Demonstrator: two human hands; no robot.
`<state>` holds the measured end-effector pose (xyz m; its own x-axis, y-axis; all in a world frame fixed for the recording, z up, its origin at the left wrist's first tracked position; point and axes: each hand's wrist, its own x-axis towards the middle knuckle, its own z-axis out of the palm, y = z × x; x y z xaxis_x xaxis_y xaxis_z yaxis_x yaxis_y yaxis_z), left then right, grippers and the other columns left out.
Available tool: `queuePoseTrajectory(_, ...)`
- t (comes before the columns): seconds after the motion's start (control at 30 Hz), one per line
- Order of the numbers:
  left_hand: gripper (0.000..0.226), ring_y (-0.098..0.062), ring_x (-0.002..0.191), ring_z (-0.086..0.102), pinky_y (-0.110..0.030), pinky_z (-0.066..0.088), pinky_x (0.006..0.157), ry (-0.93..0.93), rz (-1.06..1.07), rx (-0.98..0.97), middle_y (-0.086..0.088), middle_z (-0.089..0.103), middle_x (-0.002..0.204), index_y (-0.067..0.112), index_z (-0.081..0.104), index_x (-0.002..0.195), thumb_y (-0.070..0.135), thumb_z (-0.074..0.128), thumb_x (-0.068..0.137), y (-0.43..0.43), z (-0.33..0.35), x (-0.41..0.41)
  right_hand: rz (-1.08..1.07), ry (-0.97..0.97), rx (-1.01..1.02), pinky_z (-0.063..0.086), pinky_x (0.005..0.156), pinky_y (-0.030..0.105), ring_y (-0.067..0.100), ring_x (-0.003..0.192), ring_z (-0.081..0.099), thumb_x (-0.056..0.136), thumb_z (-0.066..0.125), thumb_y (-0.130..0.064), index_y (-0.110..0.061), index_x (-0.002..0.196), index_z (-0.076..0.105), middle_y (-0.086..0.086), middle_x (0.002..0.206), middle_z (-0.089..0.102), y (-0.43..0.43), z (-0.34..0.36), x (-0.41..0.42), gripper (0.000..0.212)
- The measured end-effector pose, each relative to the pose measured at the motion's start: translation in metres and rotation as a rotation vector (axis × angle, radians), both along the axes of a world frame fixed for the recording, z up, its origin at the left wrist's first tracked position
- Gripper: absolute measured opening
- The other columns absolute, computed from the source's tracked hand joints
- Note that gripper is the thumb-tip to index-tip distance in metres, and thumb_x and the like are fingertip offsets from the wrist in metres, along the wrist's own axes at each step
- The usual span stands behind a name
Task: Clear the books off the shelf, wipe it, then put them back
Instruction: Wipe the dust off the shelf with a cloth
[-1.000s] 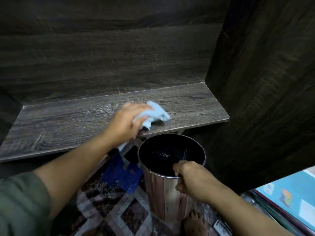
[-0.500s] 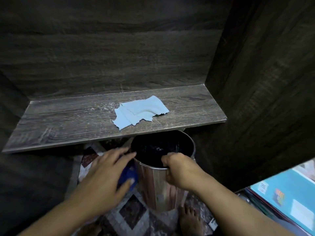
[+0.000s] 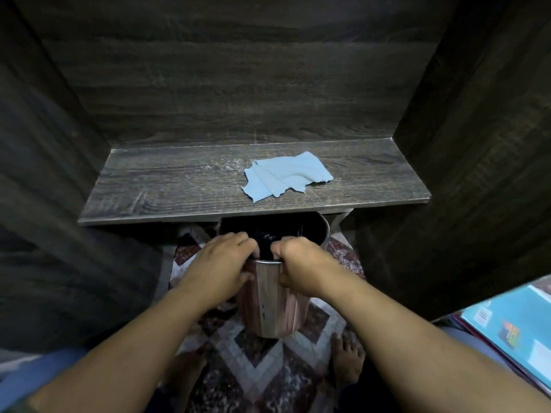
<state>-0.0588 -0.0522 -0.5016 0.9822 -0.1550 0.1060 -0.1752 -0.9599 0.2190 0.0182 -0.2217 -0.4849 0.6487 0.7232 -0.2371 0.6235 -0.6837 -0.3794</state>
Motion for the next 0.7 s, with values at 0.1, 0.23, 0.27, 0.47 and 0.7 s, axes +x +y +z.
queuePoseTrajectory(0.1,0.038,-0.023,0.087,0.061,-0.033,0.048,0.068,-0.009,0.016,-0.025,0.002,0.059,0.086,0.019,0.063,0.091,0.02,0.087,0.061,0.007,-0.007,-0.001,0.011,-0.005,-0.024,0.04,0.071,0.027,0.026,0.091,0.058,0.074,0.064,-0.01,-0.023,0.073,0.042,0.0,0.087,0.05,0.01,0.004,-0.001,0.026)
queuePoseTrajectory(0.23,0.04,-0.024,0.081,0.059,-0.036,0.053,0.064,-0.038,-0.018,-0.083,0.001,0.056,0.082,0.018,0.06,0.086,0.011,0.087,0.056,0.011,-0.018,-0.005,-0.012,0.21,-0.045,0.048,0.067,0.025,0.018,0.078,0.061,0.073,0.073,-0.024,-0.024,0.082,0.059,0.0,0.09,0.063,0.007,0.024,0.009,0.016)
queuePoseTrajectory(0.27,0.043,-0.022,0.079,0.058,-0.035,0.053,0.062,-0.048,-0.029,-0.091,0.003,0.055,0.081,0.019,0.06,0.084,0.011,0.088,0.053,0.011,-0.02,-0.006,-0.044,0.262,0.005,0.051,0.076,0.027,0.018,0.084,0.063,0.073,0.073,-0.027,-0.025,0.088,0.063,0.0,0.097,0.065,0.005,0.029,0.02,0.018)
queuePoseTrajectory(0.47,0.052,-0.006,0.077,0.041,-0.023,0.05,0.056,-0.093,-0.062,-0.15,0.01,0.054,0.078,0.024,0.059,0.082,0.013,0.092,0.044,0.015,-0.031,-0.005,-0.116,-0.349,0.137,0.036,0.106,0.039,0.029,0.125,0.043,0.08,0.062,-0.023,-0.022,0.121,0.057,0.008,0.134,0.047,0.012,0.027,0.119,0.041)
queuePoseTrajectory(0.7,0.049,-0.004,0.074,0.039,-0.021,0.042,0.057,-0.044,-0.079,-0.179,0.011,0.054,0.077,0.024,0.059,0.082,0.01,0.09,0.047,0.025,-0.038,-0.006,-0.021,-0.496,-0.101,0.036,0.101,0.043,0.033,0.124,0.041,0.097,0.043,-0.044,-0.038,0.148,0.031,0.011,0.138,0.045,0.037,0.006,0.154,0.053)
